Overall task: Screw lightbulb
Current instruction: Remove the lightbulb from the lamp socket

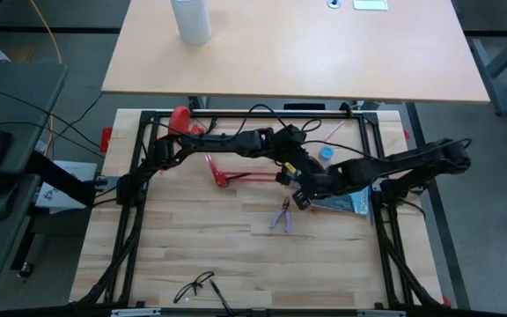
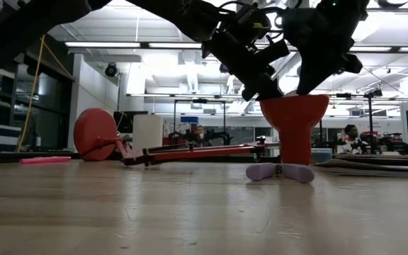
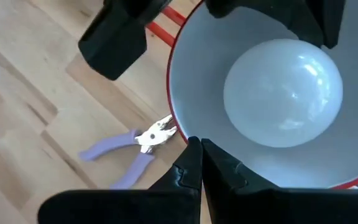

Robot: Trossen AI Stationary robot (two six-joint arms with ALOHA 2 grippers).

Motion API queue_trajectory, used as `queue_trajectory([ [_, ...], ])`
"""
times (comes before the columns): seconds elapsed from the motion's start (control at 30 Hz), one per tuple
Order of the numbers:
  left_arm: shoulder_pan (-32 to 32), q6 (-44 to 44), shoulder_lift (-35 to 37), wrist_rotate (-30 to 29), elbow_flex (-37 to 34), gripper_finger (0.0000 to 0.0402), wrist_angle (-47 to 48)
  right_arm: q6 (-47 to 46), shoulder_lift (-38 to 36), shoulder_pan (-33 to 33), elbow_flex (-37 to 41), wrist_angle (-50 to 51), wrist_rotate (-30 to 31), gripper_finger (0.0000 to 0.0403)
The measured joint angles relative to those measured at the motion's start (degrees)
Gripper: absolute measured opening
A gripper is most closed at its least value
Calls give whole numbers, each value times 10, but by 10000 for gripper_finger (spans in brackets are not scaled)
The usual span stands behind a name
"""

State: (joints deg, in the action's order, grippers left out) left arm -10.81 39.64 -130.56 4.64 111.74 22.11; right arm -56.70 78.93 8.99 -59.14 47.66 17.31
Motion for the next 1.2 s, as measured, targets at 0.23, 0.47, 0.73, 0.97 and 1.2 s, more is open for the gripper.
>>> queue_trajectory([
  [0.23, -1, -5, 0, 11, 0, 0, 4, -20, 2, 0, -1, 17, 26, 0],
  [0.47, 0, -6, 0, 15, 0, 0, 6, -16, -2, -7, 0, 26, 33, 0],
  [0.73, -1, -5, 0, 16, -1, 0, 7, -9, 9, -19, 0, 16, 0, 0],
  [0.97, -2, -6, 0, 16, -1, 0, 6, -18, 9, -26, 0, 20, 5, 0],
  [1.2, -4, -6, 0, 23, -1, 0, 6, -30, 9, -45, 0, 25, 8, 0],
])
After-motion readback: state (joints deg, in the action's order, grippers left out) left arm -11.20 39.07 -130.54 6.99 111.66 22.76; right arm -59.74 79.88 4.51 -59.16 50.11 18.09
